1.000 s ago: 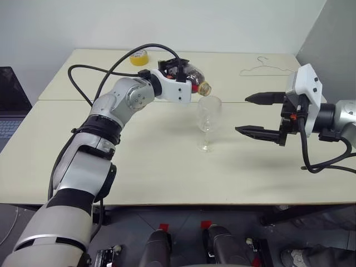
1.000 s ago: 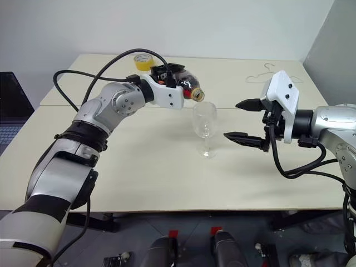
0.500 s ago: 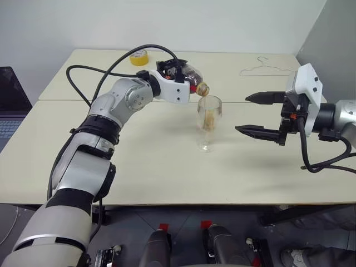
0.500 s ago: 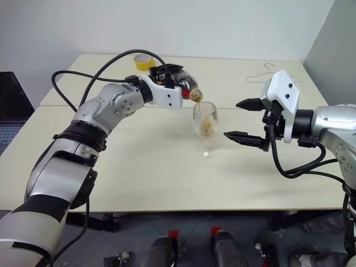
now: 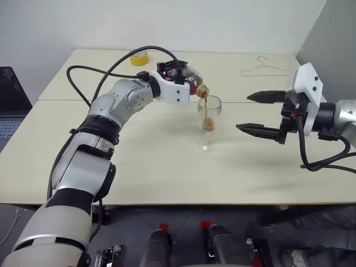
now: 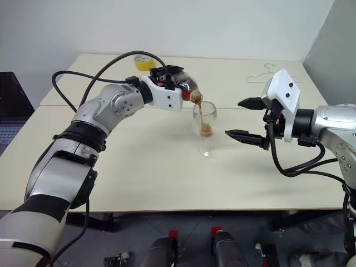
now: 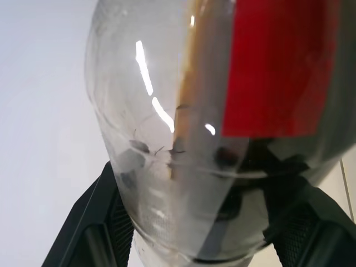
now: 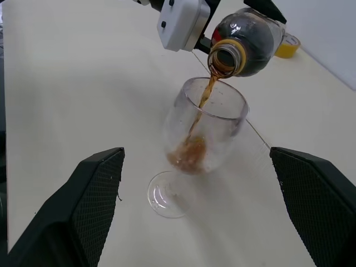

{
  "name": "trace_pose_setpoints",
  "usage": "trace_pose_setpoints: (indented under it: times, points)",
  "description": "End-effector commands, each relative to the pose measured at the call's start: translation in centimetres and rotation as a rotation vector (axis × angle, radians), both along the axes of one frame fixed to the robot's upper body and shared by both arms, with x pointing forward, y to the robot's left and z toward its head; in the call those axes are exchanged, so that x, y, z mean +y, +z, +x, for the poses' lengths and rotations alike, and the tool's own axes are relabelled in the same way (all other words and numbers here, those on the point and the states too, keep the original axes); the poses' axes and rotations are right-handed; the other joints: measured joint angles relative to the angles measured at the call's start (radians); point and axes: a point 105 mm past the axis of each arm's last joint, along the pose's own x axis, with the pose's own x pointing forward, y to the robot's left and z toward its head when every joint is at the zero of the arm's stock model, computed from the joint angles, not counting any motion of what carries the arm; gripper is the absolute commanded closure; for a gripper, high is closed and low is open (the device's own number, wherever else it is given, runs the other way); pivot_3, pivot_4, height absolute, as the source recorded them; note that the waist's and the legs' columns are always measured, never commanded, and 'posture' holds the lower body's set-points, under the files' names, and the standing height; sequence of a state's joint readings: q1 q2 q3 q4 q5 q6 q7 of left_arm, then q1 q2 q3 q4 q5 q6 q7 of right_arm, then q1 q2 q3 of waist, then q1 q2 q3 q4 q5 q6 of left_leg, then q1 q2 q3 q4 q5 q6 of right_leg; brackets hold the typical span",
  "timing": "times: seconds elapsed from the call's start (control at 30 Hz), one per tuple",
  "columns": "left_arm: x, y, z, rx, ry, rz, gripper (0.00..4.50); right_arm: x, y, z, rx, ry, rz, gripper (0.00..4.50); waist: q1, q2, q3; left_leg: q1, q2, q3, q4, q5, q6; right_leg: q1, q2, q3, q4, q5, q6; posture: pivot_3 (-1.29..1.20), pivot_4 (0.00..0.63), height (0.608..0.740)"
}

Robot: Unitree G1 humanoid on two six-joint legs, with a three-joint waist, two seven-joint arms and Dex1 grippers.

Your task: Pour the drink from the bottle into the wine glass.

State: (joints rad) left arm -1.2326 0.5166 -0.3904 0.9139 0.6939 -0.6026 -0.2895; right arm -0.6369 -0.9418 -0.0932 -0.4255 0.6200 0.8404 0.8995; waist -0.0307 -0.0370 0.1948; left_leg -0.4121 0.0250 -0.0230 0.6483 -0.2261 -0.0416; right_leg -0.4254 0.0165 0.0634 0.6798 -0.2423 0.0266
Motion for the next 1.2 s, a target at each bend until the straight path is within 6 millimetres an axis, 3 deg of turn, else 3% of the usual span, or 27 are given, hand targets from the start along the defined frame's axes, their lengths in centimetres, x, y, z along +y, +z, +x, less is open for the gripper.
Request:
trace_pose_setpoints:
  times: [0.03, 0.83, 1.2]
  points:
    - [-0.82, 3.28, -0.48, -0.1, -0.034, -0.012, 1.41, -0.14, 0.77, -0.01, -0.04, -0.011, 0.001, 0.0, 0.0, 0.0, 0.0, 0.0, 0.0, 0.0, 0.0, 0.0, 0.0, 0.0, 0.0, 0.0, 0.0, 0.0, 0.0, 0.0, 0.15, 0.74]
    - [-0.87, 3.25, -0.52, -0.102, -0.038, -0.01, 1.41, -0.2, 0.79, 0.01, -0.038, -0.008, -0.006, 0.0, 0.0, 0.0, 0.0, 0.0, 0.0, 0.0, 0.0, 0.0, 0.0, 0.0, 0.0, 0.0, 0.0, 0.0, 0.0, 0.0, 0.15, 0.74]
    - [-0.05, 3.38, -0.09, 0.061, -0.024, -0.264, 1.41, -0.18, 0.78, 0.04, -0.036, -0.004, -0.013, 0.0, -0.002, 0.0, 0.0, 0.0, 0.0, 0.0, 0.001, 0.0, 0.0, 0.0, 0.0, 0.0, 0.0, 0.0, 0.0, 0.0, 0.15, 0.74]
